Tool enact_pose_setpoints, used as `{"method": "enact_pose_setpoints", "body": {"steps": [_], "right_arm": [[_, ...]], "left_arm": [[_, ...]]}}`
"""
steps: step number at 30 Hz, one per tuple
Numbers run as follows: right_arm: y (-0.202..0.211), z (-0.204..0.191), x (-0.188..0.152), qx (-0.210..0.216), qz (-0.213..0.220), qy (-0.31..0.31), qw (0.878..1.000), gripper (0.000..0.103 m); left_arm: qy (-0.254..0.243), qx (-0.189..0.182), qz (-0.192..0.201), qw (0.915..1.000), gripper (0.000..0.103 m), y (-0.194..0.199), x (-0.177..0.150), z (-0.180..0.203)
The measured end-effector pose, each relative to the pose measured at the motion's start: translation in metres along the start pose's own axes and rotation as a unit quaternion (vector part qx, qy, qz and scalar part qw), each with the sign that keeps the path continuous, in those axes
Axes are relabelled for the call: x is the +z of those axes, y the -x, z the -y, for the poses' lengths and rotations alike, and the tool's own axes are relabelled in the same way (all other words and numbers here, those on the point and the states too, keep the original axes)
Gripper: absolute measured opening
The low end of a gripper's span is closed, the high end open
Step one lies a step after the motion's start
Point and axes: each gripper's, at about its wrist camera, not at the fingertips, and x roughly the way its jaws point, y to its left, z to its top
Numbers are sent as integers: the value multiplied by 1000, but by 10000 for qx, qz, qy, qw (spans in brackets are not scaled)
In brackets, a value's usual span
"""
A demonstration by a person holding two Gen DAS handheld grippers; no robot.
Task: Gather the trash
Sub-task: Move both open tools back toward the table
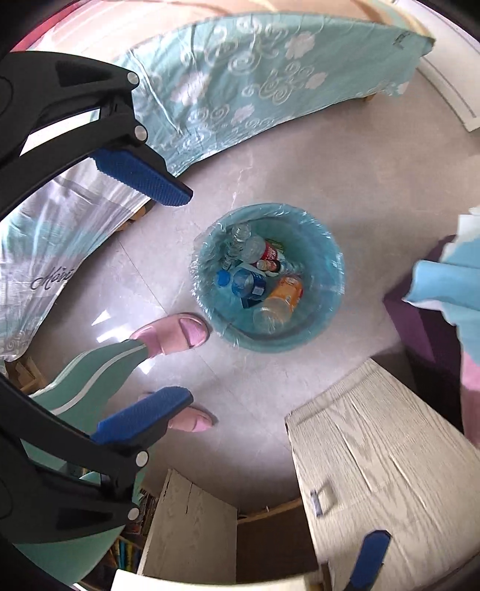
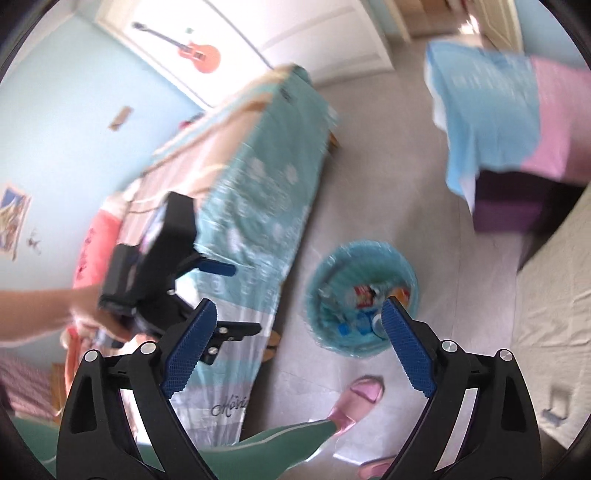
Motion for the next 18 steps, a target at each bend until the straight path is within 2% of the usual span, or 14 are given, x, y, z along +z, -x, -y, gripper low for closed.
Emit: {"method": "enact_pose_setpoints", "body": {"steps": [2, 4, 9, 12, 16, 18], "right_arm": [[32, -15, 4, 27, 215, 115, 9997, 90], [69, -28, 8, -44, 453, 199, 9988, 90], [158, -49, 11, -403, 1014, 244, 9937, 90], [217, -52, 2, -811, 1381, 134, 9870, 90], [281, -50, -19, -1391, 1730, 34, 9750, 90], [312, -44, -35, -1613, 1847, -43, 9695, 90]], "left_arm": [[-324, -8, 219, 9992, 96, 30, -2, 11], [-808, 332, 568, 9946, 96, 66, -3, 26], [-1359, 535, 987, 9844, 96, 139, 20, 55], [-1885, 555, 1400, 9705, 96, 181, 41, 84], [-2467, 187, 1700, 9539, 96, 220, 75, 134], [-2820, 127, 1856, 9412, 96, 232, 89, 169]]}}
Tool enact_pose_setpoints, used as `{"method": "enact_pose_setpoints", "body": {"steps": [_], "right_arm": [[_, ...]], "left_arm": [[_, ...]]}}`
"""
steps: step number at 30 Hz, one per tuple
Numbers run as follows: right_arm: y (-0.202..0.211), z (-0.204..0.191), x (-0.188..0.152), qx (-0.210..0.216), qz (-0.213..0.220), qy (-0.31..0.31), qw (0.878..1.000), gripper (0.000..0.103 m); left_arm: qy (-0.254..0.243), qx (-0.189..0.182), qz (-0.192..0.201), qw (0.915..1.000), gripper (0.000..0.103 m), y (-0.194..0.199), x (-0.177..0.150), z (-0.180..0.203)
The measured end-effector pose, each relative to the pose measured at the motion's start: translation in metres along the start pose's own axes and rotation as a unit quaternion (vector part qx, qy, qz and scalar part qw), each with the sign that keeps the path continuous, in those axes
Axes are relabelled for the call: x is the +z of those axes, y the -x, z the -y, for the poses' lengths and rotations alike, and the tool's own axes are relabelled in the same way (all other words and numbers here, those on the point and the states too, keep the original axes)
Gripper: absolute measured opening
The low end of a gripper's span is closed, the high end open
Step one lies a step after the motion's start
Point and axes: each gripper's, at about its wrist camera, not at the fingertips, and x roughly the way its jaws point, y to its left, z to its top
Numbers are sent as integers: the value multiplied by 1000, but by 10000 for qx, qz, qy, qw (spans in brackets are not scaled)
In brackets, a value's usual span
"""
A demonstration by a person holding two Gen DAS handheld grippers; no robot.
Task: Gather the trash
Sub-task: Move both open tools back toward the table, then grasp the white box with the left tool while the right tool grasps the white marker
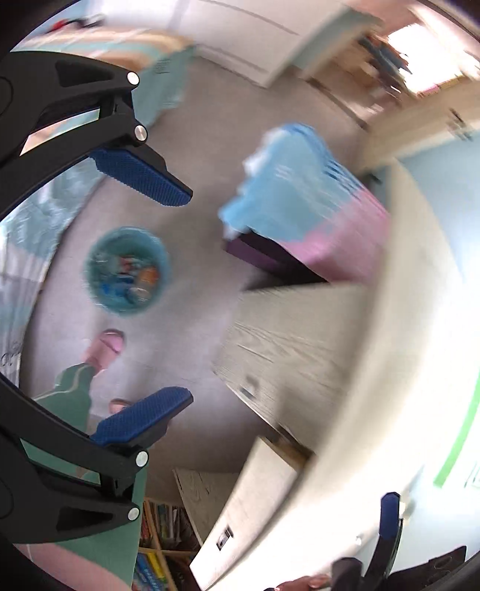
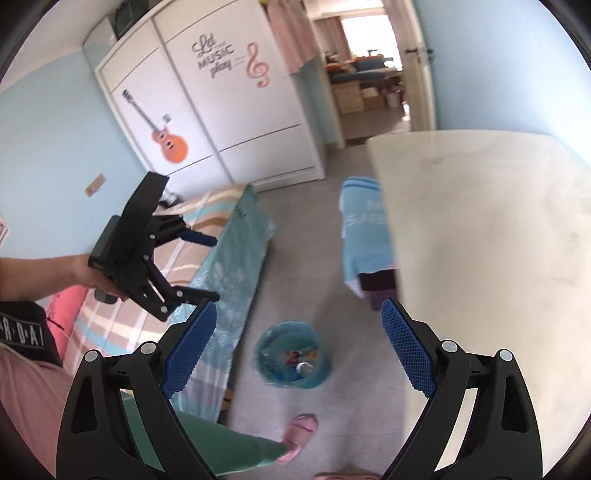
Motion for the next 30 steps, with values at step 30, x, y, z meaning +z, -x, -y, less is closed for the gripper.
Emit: {"method": "enact_pose_setpoints", "body": {"steps": [30], "right_arm": [[335, 281, -221, -3574, 478, -3530, 8633, 90]], "left_arm": [[-4052, -1850, 1442, 8836, 96, -95, 376, 439]]}}
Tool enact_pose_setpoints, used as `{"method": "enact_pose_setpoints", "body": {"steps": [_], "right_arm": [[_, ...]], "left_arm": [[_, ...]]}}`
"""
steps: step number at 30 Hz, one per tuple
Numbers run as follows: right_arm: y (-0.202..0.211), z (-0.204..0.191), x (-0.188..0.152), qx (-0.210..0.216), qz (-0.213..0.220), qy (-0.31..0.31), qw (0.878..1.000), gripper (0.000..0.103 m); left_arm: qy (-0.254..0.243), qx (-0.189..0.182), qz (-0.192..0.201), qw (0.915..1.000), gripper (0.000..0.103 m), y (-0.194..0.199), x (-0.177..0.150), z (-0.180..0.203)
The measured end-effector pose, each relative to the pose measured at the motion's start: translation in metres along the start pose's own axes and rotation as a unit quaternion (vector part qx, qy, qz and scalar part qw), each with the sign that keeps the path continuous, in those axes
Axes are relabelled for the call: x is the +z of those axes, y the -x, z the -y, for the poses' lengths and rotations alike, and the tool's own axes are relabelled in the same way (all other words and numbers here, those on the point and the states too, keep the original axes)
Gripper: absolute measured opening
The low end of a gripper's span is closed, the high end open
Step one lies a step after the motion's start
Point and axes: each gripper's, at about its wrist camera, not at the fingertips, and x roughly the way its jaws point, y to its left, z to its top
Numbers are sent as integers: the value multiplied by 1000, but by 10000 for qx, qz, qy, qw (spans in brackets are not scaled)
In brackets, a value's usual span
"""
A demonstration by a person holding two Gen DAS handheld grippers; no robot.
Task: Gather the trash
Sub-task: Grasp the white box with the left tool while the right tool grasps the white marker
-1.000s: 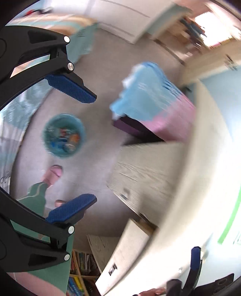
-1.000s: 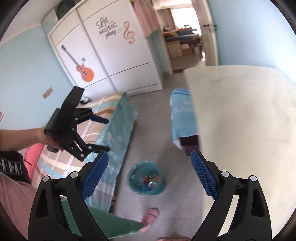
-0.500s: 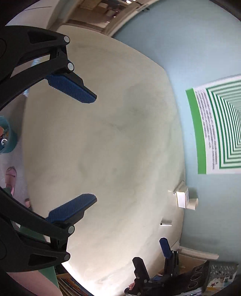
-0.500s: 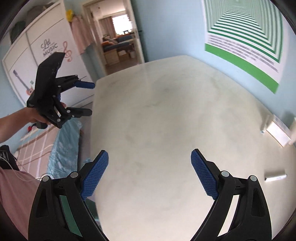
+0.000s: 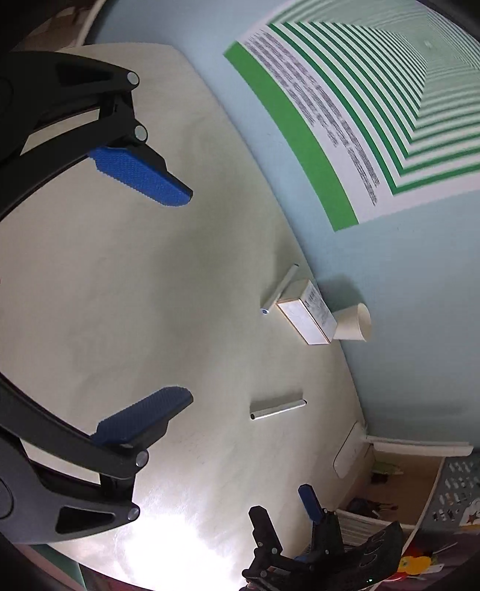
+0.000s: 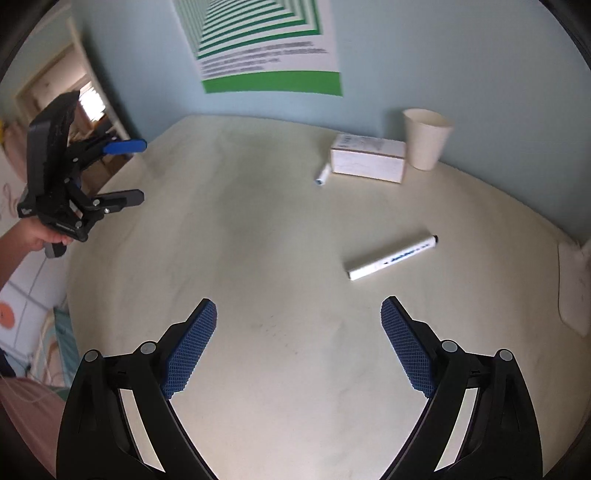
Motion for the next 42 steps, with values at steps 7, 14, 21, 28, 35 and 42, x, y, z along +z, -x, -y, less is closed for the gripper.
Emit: {"method": "enact_pose_setpoints", "body": {"steps": [7, 14, 21, 28, 35, 42], "right_arm": [[-29, 50, 13, -675, 161, -1616, 9844, 90], [-80, 74, 29, -849, -124, -2185, 9721, 90], [-118, 88, 33, -1192, -409, -2281, 9655, 88], [-119, 86, 36, -1626, -415, -1789, 9695, 65], [-105, 97, 24, -1755, -328, -1814, 9671, 19], [-85, 106, 8, -1369, -272, -2112, 9674, 14]], "left_arm": [[-1079, -573, -49, 9925, 96, -88, 71, -25], [-1629, -1187, -139, 9794, 96, -174, 114, -43], [-1866, -1663, -233, 9680, 96, -237, 130, -42], [-1983, -2000, -137, 9594, 91, -257, 135, -24], [-2285, -2050, -269, 9513, 47, -263, 135, -5], [-2221, -1984, -308, 9541, 47, -240, 129, 6]]}}
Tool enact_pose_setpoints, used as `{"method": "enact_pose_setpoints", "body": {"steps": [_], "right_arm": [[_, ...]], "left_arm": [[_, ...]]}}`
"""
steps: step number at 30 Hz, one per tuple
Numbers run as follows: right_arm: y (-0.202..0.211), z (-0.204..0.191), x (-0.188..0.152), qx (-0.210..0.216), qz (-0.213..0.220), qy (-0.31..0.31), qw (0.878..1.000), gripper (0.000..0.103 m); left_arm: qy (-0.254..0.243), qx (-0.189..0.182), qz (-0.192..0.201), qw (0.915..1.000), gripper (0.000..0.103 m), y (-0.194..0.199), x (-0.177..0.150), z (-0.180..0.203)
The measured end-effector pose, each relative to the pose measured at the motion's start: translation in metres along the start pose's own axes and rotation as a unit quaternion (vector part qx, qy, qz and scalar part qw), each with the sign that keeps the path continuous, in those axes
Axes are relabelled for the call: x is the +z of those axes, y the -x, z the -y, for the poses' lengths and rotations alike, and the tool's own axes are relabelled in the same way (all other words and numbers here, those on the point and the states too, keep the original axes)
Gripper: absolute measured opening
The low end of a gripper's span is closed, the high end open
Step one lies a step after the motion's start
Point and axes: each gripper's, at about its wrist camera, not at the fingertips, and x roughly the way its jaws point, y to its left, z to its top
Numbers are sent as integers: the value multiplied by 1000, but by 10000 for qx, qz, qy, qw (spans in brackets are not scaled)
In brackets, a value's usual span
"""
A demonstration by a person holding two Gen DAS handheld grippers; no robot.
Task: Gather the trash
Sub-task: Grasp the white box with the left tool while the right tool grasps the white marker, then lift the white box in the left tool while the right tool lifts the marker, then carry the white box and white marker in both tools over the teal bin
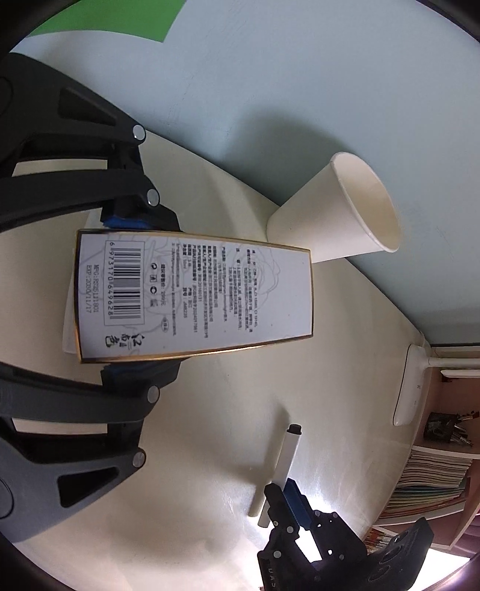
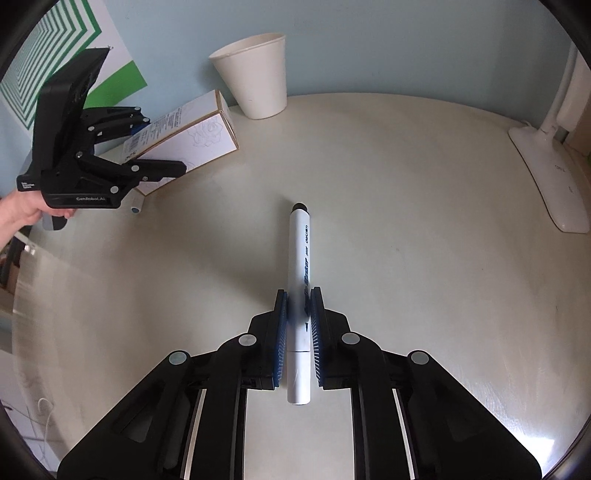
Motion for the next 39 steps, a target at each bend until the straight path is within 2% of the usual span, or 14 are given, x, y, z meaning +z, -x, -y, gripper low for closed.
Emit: {"method": "enact_pose_setpoints", "body": {"steps": [6, 12, 15, 22, 27, 31, 36, 39], "right_arm": [[31, -6, -7, 270, 131, 3, 9996, 14], [66, -22, -19, 522, 281, 291, 9978, 14], [94, -32, -29, 700, 327, 515, 9957, 14], [128, -63, -43, 1143, 320, 1275, 9847, 14], [148, -86, -52, 1517, 329, 1878, 9699, 14], [166, -108, -59, 1820, 306, 2487, 9508, 14], [179, -128, -71, 2113, 264, 3099, 9266, 14], [182, -143, -78, 2353, 209, 3464, 9079, 14]], "left_arm": [[293, 95, 100, 9995, 47, 46, -11, 16], [529, 328, -15, 9981, 47, 95, -38, 42], [738, 488, -68, 9961, 47, 119, -55, 60], [1308, 844, -208, 9876, 47, 163, -94, 111], [1743, 1373, -160, 9750, 47, 203, -117, 144], [2154, 1694, -119, 9616, 47, 227, -131, 167], [2663, 2153, -117, 9395, 47, 255, -153, 202], [3005, 2427, -154, 9223, 47, 268, -167, 226]]}}
